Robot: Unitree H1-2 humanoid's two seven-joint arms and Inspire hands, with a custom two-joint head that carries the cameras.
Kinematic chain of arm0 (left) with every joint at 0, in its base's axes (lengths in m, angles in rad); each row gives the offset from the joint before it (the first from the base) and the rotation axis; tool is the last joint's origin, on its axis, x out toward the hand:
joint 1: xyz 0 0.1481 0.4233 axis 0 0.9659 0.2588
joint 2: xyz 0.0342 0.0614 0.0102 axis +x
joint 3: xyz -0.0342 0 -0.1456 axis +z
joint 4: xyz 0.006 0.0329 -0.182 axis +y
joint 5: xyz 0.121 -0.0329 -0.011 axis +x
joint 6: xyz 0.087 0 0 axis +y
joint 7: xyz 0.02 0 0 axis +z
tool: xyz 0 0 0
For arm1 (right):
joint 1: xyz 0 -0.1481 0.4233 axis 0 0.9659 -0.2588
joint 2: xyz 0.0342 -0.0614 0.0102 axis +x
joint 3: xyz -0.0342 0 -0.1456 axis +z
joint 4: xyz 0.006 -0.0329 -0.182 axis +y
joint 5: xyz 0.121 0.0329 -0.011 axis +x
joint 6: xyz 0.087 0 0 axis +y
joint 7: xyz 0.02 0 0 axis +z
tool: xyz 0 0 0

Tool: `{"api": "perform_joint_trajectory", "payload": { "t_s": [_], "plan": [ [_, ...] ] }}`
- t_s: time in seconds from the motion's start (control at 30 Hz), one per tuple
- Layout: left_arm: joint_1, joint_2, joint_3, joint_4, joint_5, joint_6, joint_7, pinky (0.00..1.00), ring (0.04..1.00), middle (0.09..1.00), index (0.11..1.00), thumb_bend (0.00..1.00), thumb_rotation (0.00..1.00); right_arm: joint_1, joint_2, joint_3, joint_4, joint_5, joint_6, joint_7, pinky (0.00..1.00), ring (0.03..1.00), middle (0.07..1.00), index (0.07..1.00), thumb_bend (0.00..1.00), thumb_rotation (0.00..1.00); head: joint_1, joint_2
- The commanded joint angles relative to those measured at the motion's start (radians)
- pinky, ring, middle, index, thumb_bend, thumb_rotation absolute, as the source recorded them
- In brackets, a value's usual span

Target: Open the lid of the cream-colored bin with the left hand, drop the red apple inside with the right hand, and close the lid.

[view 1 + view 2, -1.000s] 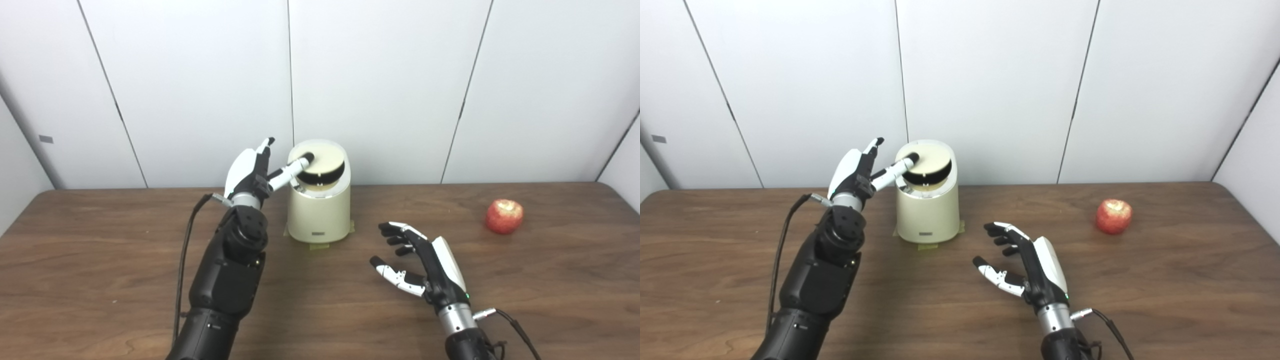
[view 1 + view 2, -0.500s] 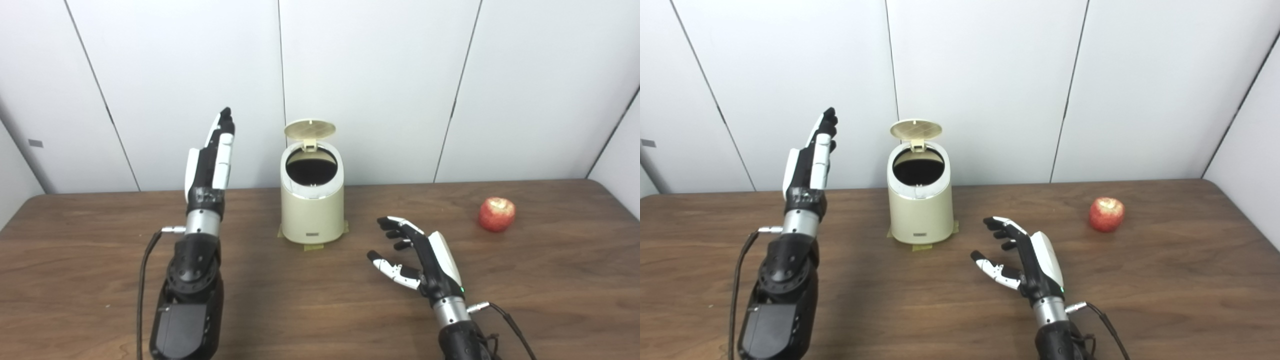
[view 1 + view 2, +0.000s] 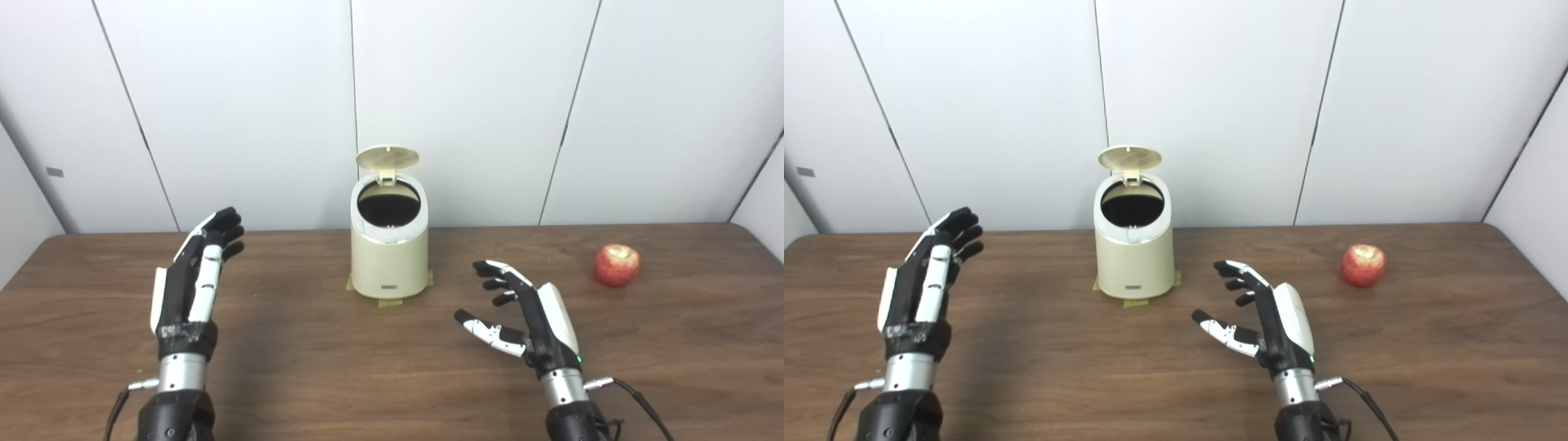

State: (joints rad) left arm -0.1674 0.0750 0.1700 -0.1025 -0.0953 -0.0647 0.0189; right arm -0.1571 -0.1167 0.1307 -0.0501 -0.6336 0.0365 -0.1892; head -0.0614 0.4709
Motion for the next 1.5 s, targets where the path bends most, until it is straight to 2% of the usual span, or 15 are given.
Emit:
{"api": "perform_joint_trajectory", "payload": {
  "t_s": [0.0, 0.13, 0.27, 0.37, 0.43, 0.5, 0.57, 0.63, 0.83, 0.93, 1.03, 1.1, 1.3, 1.4, 1.47],
  "plan": [
    [-0.017, 0.025, -0.012, -0.010, -0.014, -0.068, -0.034, 0.79, 0.810, 0.818, 0.784, 0.40, 0.70, -0.093, -0.085, -0.011, -0.113, -0.097, 0.058, 0.062, 0.54, 0.686, 0.781, 0.800, 0.77, 0.30, 0.000, 0.001],
    [0.018, 0.056, -0.027, 0.027, -0.036, -0.108, -0.081, 0.78, 0.808, 0.815, 0.776, 0.54, 0.77, -0.169, -0.221, -0.006, -0.224, -0.213, 0.159, 0.269, 0.63, 0.810, 0.883, 0.888, 0.96, 0.43, -0.007, 0.001],
    [0.054, 0.055, -0.031, 0.036, -0.074, -0.112, -0.103, 0.79, 0.819, 0.829, 0.795, 0.59, 0.80, -0.309, -0.373, 0.004, -0.305, -0.281, 0.292, 0.572, 0.75, 0.921, 0.949, 0.909, 1.00, 0.47, 0.000, 0.002],
    [0.078, 0.052, -0.033, 0.031, -0.103, -0.111, -0.121, 0.79, 0.817, 0.829, 0.795, 0.71, 0.74, -0.392, -0.437, 0.003, -0.315, -0.298, 0.358, 0.729, 0.68, 0.911, 0.960, 0.903, 1.00, 0.38, 0.005, 0.004],
    [0.093, 0.050, -0.034, 0.029, -0.111, -0.119, -0.128, 0.80, 0.835, 0.840, 0.804, 0.70, 0.73, -0.449, -0.483, 0.012, -0.295, -0.310, 0.374, 0.817, 0.67, 0.910, 0.961, 0.899, 1.00, 0.34, 0.006, 0.004],
    [0.105, 0.050, -0.033, 0.027, -0.113, -0.122, -0.128, 0.82, 0.854, 0.854, 0.817, 0.64, 0.76, -0.497, -0.522, 0.015, -0.248, -0.306, 0.371, 0.865, 0.65, 0.907, 0.951, 0.886, 1.00, 0.31, 0.007, 0.003],
    [0.112, 0.051, -0.033, 0.025, -0.109, -0.122, -0.127, 0.82, 0.858, 0.859, 0.823, 0.65, 0.75, -0.542, -0.551, 0.022, -0.179, -0.311, 0.380, 0.903, 0.63, 0.901, 0.941, 0.883, 1.00, 0.29, 0.010, 0.004],
    [0.118, 0.053, -0.034, 0.022, -0.106, -0.121, -0.130, 0.82, 0.858, 0.862, 0.822, 0.65, 0.73, -0.570, -0.569, 0.028, -0.096, -0.309, 0.379, 0.906, 0.62, 0.892, 0.932, 0.874, 1.00, 0.26, 0.014, 0.005],
    [0.123, 0.046, -0.031, 0.004, -0.101, -0.112, -0.125, 0.81, 0.853, 0.856, 0.819, 0.60, 0.69, -0.616, -0.591, 0.087, 0.110, -0.321, 0.357, 0.892, 0.59, 0.842, 0.933, 0.872, 0.97, 0.28, 0.017, 0.011],
    [0.125, 0.048, -0.039, -0.002, -0.075, -0.124, -0.124, 0.80, 0.846, 0.849, 0.809, 0.62, 0.68, -0.638, -0.589, 0.114, 0.179, -0.312, 0.382, 0.933, 0.57, 0.799, 0.894, 0.883, 0.92, 0.25, 0.020, 0.014],
    [0.128, 0.045, -0.051, -0.016, -0.059, -0.121, -0.127, 0.81, 0.838, 0.842, 0.799, 0.61, 0.67, -0.660, -0.590, 0.147, 0.252, -0.312, 0.375, 0.949, 0.61, 0.839, 0.914, 0.885, 0.91, 0.22, 0.022, 0.016],
    [0.130, 0.042, -0.057, -0.023, -0.054, -0.121, -0.128, 0.80, 0.833, 0.841, 0.797, 0.60, 0.66, -0.673, -0.590, 0.171, 0.301, -0.317, 0.373, 0.953, 0.71, 0.908, 0.951, 0.878, 0.92, 0.25, 0.023, 0.016],
    [0.126, 0.022, -0.049, -0.016, -0.025, -0.173, -0.101, 0.77, 0.819, 0.826, 0.789, 0.55, 0.63, -0.691, -0.567, 0.194, 0.519, -0.258, 0.284, 0.811, 0.62, 0.806, 0.908, 0.883, 0.95, 0.25, 0.028, 0.017],
    [0.126, 0.016, -0.048, -0.019, -0.010, -0.175, -0.087, 0.77, 0.813, 0.821, 0.785, 0.57, 0.64, -0.689, -0.559, 0.192, 0.552, -0.232, 0.275, 0.781, 0.68, 0.848, 0.942, 0.903, 0.98, 0.27, 0.030, 0.018],
    [0.129, 0.020, -0.052, -0.022, -0.012, -0.179, -0.091, 0.77, 0.812, 0.821, 0.785, 0.57, 0.64, -0.680, -0.552, 0.206, 0.519, -0.244, 0.306, 0.793, 0.67, 0.854, 0.951, 0.913, 0.96, 0.25, 0.031, 0.021]
  ]
}}
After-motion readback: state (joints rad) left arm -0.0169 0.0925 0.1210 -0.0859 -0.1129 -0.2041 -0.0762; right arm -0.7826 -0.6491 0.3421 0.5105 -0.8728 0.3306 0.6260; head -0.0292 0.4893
